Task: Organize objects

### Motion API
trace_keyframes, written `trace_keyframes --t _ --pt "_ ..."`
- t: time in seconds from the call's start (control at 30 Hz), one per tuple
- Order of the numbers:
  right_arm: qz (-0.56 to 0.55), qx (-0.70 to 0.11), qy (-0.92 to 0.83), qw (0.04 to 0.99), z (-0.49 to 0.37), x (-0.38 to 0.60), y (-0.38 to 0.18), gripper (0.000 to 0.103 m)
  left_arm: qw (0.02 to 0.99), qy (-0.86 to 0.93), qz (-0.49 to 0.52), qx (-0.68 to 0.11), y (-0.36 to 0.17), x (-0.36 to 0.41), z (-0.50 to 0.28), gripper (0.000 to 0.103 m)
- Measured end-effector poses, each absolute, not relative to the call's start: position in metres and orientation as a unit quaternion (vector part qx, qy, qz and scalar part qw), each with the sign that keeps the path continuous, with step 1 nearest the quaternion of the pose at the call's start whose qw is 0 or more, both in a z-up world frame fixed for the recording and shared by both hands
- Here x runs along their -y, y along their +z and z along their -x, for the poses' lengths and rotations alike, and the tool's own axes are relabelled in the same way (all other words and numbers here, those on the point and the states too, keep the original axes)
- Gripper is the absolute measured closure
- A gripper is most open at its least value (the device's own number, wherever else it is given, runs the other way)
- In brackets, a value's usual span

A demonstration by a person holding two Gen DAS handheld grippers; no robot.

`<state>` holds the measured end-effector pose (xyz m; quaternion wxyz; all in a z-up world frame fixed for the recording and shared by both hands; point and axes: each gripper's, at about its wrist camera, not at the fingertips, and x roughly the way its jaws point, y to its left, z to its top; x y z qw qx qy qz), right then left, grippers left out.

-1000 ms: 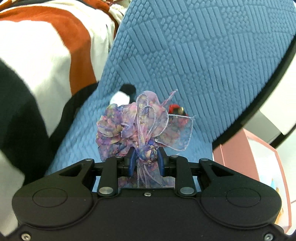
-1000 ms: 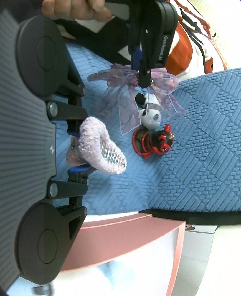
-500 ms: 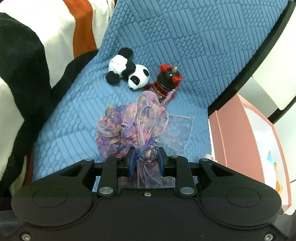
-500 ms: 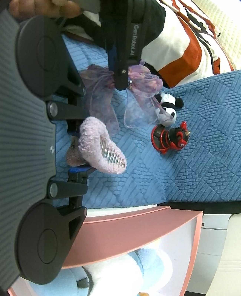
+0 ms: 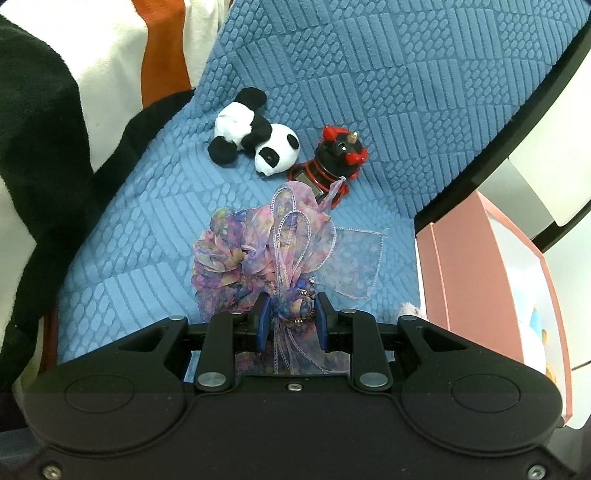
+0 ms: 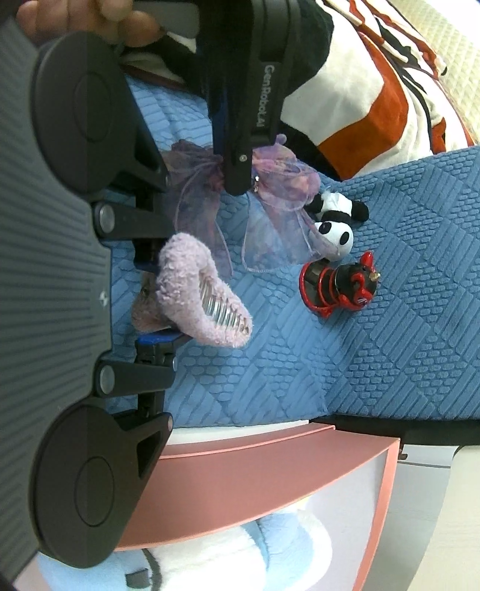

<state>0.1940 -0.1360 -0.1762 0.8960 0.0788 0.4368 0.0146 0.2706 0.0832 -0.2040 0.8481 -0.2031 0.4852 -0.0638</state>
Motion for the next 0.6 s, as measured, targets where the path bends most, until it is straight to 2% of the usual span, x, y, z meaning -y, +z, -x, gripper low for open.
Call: trace_keyframes --t 0.6 --pt "-0.083 -0.437 0.011 0.895 -0.187 0.140 -0.152 0.069 0.853 -0.081 0.195 -0.478 -0.196 -0.080 -0.264 0.079"
